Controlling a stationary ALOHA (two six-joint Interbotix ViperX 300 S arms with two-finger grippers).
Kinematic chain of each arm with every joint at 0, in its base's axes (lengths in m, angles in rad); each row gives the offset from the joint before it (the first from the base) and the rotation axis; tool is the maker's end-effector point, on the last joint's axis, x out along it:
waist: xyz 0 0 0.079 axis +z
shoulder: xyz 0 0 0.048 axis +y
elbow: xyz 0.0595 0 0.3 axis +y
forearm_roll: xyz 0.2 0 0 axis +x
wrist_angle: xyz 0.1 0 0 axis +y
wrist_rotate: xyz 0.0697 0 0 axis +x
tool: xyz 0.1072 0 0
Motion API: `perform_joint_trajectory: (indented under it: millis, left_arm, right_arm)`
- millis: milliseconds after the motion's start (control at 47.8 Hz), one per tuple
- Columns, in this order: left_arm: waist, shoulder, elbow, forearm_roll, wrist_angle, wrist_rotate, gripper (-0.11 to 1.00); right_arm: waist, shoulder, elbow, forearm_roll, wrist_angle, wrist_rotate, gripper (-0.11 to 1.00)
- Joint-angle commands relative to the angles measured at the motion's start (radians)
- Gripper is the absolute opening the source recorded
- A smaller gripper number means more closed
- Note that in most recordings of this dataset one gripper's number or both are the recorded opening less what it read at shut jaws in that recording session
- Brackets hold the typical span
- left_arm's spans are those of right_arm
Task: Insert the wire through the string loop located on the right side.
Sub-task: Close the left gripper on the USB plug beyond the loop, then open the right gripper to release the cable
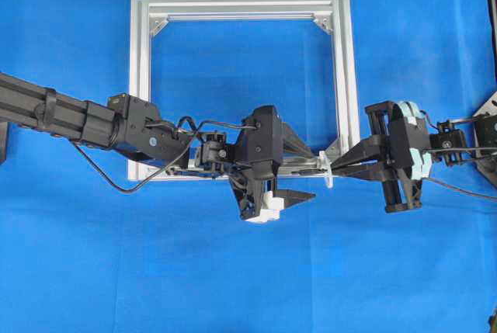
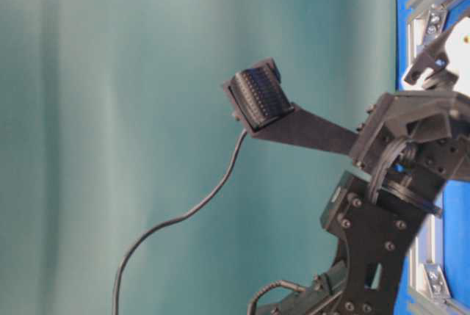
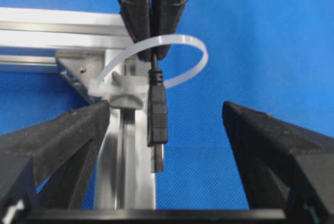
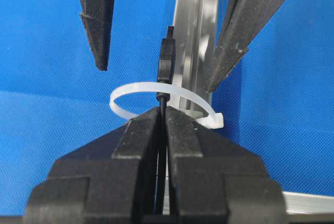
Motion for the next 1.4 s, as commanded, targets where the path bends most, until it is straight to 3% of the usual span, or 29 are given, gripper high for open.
perform_joint_trajectory:
  millis: [0,691,753,900,984,1381]
  left_arm:
    - [-0.002,-0.023,-0.015,0.003,-0.005,-0.002,0.83]
    - [0.000,-0.023,-0.021,0.003,-0.003,-0.008,0.79]
    - [0.000,-0.023,-0.021,0.003,-0.009,-0.008,0.70]
    - [0.002,-0.023,-0.021,0.003,-0.021,0.008,0.26]
    - [0.002,-0.023,-0.020,0.003,-0.023,0.008,0.08]
    - [0.002,-0.023,-0.015,0.003,-0.017,0.009,0.08]
  right_arm:
    - [-0.002,-0.008,-0.015,0.000,-0.008,0.000,-0.04]
    - [-0.002,-0.006,-0.015,0.002,-0.006,0.000,-0.04]
    - [0.000,-0.008,-0.015,0.002,-0.006,0.000,-0.04]
    - [-0.002,-0.006,-0.014,0.000,-0.008,0.000,-0.04]
    - [-0.002,-0.006,-0.014,0.000,-0.006,0.000,-0.04]
    - [-0.002,-0.006,-0.015,0.000,-0.005,0.000,-0.04]
